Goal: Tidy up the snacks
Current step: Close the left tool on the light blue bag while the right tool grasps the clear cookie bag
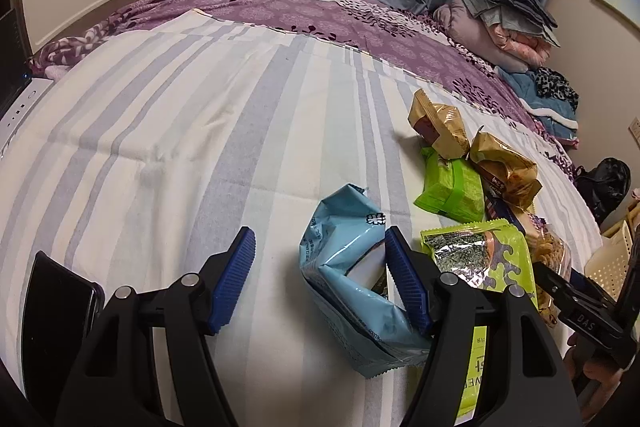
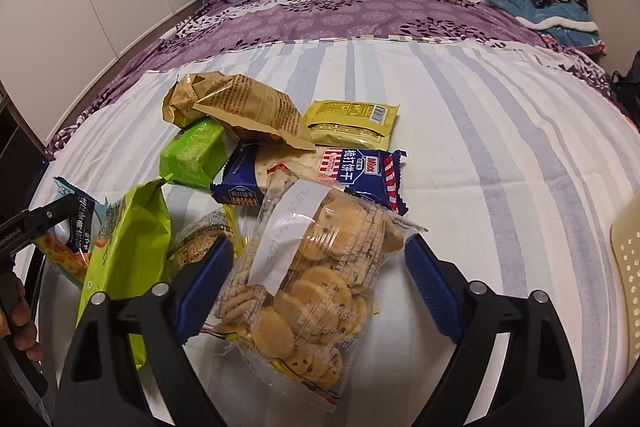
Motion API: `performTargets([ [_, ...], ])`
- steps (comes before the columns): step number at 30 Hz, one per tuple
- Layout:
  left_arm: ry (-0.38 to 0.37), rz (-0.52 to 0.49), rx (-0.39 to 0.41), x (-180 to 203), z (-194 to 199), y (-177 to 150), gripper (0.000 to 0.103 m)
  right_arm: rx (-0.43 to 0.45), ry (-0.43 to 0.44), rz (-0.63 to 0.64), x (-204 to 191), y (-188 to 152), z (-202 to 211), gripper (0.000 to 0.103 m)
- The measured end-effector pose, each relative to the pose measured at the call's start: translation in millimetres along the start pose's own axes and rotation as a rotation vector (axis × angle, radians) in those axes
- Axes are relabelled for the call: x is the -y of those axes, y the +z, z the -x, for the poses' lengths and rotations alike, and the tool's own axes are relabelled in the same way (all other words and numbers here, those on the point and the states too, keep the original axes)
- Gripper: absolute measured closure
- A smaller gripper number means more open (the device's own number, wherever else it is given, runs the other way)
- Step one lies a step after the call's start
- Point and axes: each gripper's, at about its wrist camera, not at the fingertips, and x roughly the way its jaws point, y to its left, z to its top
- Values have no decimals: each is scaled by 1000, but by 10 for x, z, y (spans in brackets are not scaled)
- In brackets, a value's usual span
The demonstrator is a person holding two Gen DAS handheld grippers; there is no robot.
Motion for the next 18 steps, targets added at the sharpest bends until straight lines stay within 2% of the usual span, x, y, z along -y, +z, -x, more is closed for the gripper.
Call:
performTargets([
  [8,-39,50,-29,-45,-2,-39,30,2,-8,13,-49,17,6,29],
  [15,-23,17,-38,48,-33,-48,29,8,-11,22,-52,15,15,34],
  [18,-31,8,-47,112,-80,-26,29,12,1,26,-65,13,46,42],
])
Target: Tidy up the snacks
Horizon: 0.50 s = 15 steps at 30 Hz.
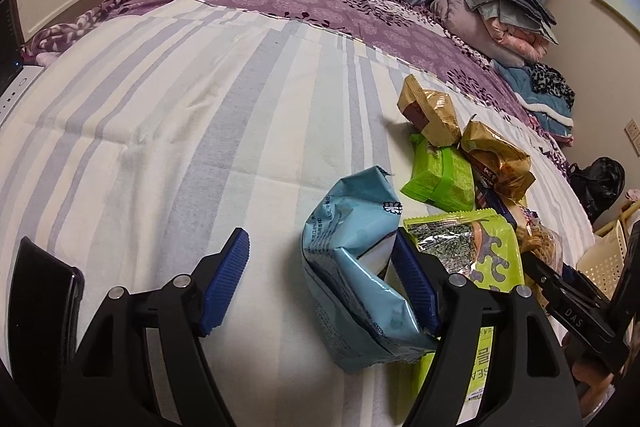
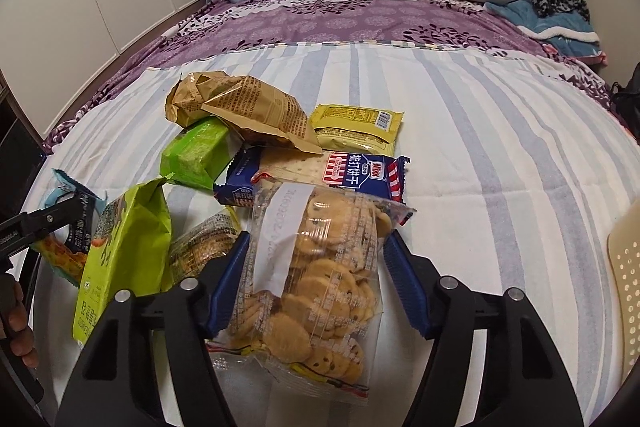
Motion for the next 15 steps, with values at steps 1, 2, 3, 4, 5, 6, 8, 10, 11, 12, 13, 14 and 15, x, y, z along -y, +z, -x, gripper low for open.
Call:
performTargets([
  [1,-3,-13,0,35,-10,3,29,3,1,5,-9,-4,16,46],
  [2,-7,-27,-2,72,-21,-2,29,9,-5,13,-20,-7,39,46],
  [3,-12,-38,-5,108,-31,-7,30,14,-10,18,-25,-10,59,48],
  [4,-18,-47,-8,139,-39,-16,31,18,-12,20,-21,-13,77,48],
  [5,-22,-58,-12,178,-53,-28,31,21,-12,16,-12,-15,90,48],
  [6,-23,-65,-17,209,-69,-39,31,22,-12,10,5,-16,101,49],
  [8,-26,-72,-26,247,-97,-60,31,27,-14,-3,44,-23,126,49],
  [10,-34,-68,-31,252,-121,-68,31,35,-14,-13,83,-22,155,49],
  [11,-38,-63,-32,244,-130,-67,30,40,-14,-18,99,-20,175,49],
  [12,-43,-53,-36,227,-148,-61,29,45,-13,-23,109,-9,190,49],
  [13,-54,-38,-41,203,-170,-51,28,50,-11,-27,118,-5,209,49],
  [14,-70,-19,-47,177,-194,-38,28,55,-8,-31,124,-2,221,49],
  [15,-84,-2,-53,153,-214,-30,28,60,-6,-33,128,3,238,49],
])
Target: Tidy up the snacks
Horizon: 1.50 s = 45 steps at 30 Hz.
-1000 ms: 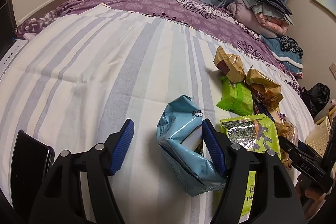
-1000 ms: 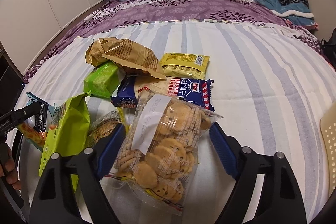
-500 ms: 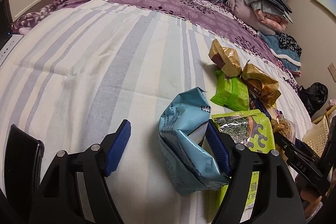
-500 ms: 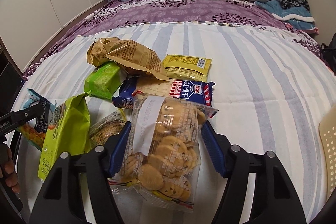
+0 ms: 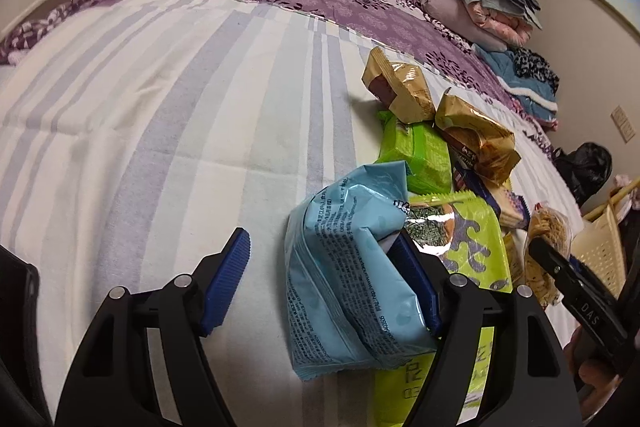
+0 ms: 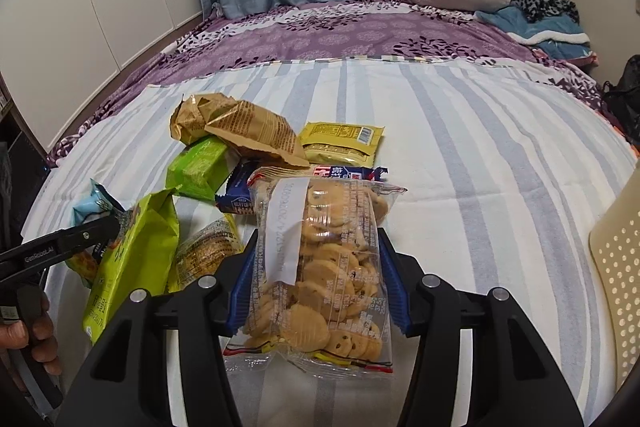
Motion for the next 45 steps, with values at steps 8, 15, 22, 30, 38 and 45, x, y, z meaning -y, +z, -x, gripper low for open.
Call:
performTargets([
  [8,-47,0,15,37,74,-18,51,36,14,-20,21,5,150,49],
  [15,25,-51,71,126,314,-30,59,89,19,-52,131,28,369,49],
  [22,40,-69,138,205,659,8,59,137,25,-84,264,30,589,49],
  [30,30,-129,195,516,967,-24,59,195,34,-113,422,9,883,49],
  [38,4,-200,227,882,1162,-86,59,257,29,-149,633,-14,1166,49],
  [45,-19,-247,252,1169,1259,-131,59,297,4,-195,884,-69,1354,49],
])
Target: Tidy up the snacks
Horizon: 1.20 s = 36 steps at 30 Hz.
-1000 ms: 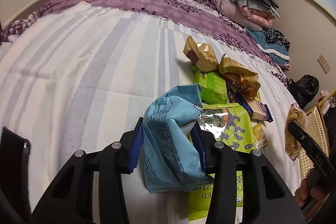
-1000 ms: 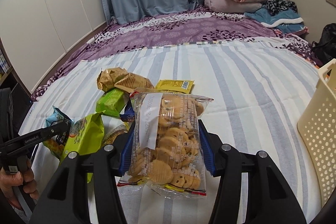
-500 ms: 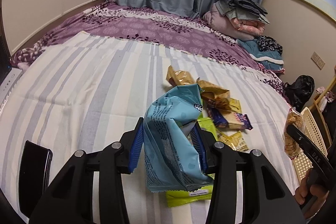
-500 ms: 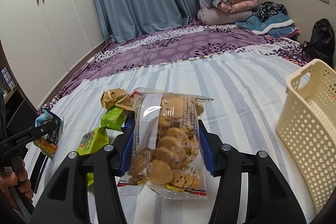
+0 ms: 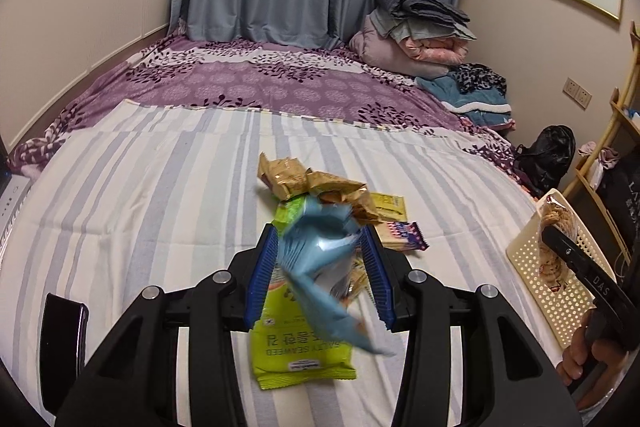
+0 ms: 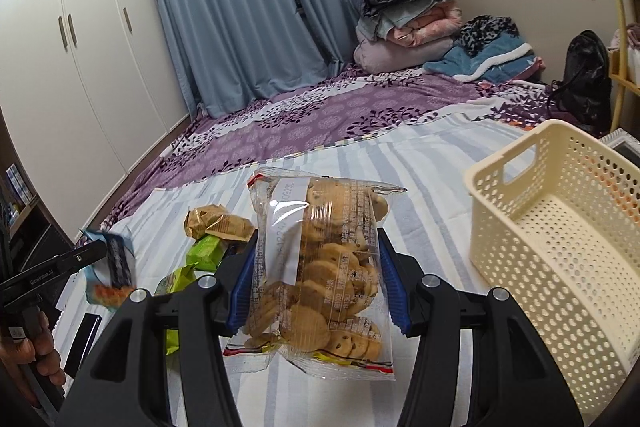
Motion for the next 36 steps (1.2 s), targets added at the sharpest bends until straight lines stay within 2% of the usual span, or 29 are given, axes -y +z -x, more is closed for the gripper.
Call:
performTargets([
  [6,-13,-55,18,245,28,59,58,32,-30,-40,228,39,132,49],
  [8,-9,-48,2,260,-30,49,55,38,-40,-49,293,33,173,49],
  [9,-5,-41,-5,252,-56,35,43,39,-43,-52,324,24,192,49],
  [10,5,-33,-8,235,-84,15,27,39,-48,-57,353,23,198,49],
  [12,36,-22,-16,180,-158,-41,17,36,-54,-63,387,15,200,49],
  [19,110,35,-78,-253,-339,-222,17,28,-59,-59,365,13,163,49],
  [28,220,151,-156,-967,-453,-565,17,-3,-44,-20,148,-16,38,49],
  [36,212,138,-210,-1020,-726,-752,17,-18,-43,11,6,-28,-3,49],
])
